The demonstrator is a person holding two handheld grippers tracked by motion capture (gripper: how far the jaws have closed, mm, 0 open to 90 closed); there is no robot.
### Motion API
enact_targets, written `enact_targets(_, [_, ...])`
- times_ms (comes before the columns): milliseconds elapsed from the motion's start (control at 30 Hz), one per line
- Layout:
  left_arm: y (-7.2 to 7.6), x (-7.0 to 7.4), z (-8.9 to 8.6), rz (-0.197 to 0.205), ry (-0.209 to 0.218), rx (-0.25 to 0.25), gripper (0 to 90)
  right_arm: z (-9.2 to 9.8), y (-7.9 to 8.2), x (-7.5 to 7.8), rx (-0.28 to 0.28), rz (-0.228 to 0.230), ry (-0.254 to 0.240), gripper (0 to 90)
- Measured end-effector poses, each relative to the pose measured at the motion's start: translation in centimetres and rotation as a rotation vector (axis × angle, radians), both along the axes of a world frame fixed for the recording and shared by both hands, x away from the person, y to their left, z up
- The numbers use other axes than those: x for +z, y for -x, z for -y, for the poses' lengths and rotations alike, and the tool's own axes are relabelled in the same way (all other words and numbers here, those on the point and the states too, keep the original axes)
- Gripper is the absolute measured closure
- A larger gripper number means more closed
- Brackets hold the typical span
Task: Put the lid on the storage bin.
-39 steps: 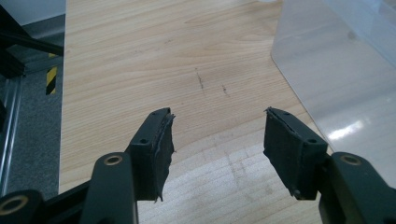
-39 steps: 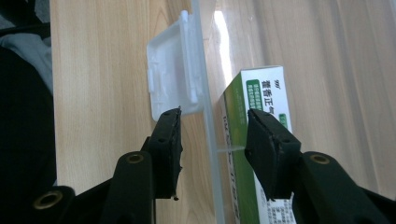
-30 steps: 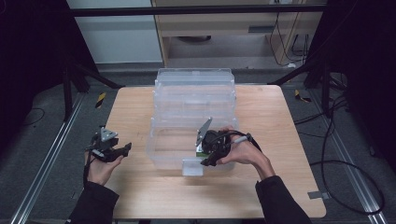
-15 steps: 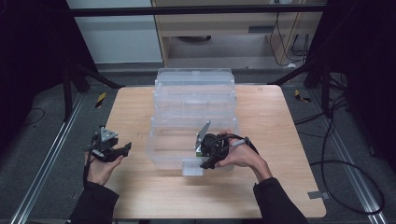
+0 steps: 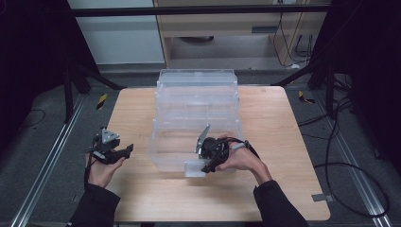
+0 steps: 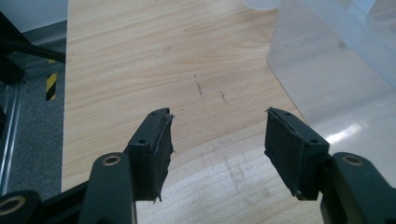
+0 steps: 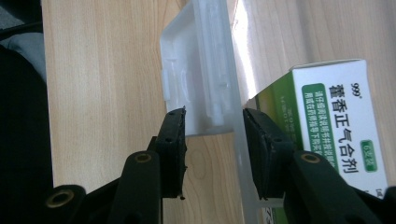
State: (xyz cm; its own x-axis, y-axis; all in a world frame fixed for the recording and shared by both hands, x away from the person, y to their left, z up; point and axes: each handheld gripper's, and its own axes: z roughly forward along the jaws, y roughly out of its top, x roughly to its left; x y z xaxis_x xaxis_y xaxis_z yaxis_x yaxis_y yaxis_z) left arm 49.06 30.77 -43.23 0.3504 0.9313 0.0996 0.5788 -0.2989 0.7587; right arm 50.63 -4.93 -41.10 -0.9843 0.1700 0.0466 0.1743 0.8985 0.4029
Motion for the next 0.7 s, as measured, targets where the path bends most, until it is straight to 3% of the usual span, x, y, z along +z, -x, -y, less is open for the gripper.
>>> enact_targets(267, [0.2,1.1,0.1,0.042,0.018,-0.014,40.8,0.0,0.0,-0.1,0.014,0.005,-0.001,61.4])
enact_targets(700, [0.4,3.1,0.9,0.084,0.034,-0.077,38.7,0.2,0.0,-0.1,0.033,0.009,-0.011,62.2])
